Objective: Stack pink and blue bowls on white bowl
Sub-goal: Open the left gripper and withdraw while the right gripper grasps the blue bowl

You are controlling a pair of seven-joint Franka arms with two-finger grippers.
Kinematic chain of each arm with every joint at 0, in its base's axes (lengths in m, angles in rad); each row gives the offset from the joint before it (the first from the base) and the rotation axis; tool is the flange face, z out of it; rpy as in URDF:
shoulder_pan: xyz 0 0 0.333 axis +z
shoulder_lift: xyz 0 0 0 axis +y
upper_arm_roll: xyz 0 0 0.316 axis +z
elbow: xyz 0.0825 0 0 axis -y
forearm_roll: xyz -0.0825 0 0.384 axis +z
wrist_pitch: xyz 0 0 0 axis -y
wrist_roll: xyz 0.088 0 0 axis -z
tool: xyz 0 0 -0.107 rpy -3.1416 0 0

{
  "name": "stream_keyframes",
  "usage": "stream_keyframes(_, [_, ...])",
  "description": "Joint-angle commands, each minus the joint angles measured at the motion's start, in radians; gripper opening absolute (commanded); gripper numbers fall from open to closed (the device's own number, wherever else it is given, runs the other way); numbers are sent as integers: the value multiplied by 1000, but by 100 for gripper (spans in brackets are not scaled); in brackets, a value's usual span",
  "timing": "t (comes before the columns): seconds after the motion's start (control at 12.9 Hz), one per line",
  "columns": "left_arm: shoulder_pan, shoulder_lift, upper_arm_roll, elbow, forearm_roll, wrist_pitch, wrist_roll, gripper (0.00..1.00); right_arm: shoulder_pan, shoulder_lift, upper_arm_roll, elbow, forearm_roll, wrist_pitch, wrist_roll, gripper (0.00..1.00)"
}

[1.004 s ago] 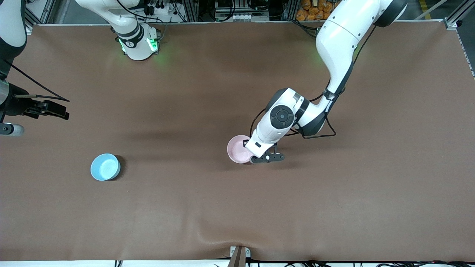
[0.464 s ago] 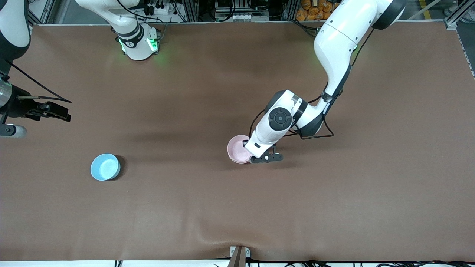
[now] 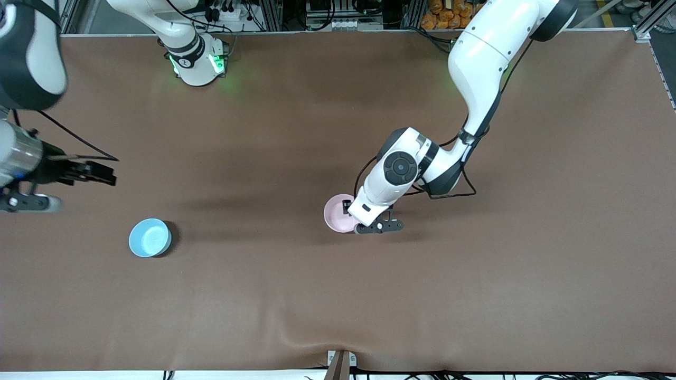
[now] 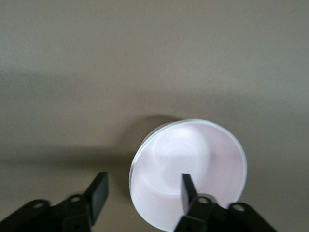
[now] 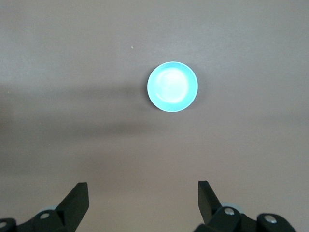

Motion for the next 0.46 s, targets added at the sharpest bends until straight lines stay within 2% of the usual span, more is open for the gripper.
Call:
stream_keyframes(0.0, [19,-102,5,-9,1,-102,-14,100,6,79,-4,15,-10,15,-4,100])
stream_keyframes(0.23, [94,-213,5,-6,15,-245,-8,100,-42,159,-5,-3,2,117,-117,100])
stream_keyframes(0.39, [143,-282,7,-6,38,-313,-3,100,-71,240,-5,-14,2,194,-122,100])
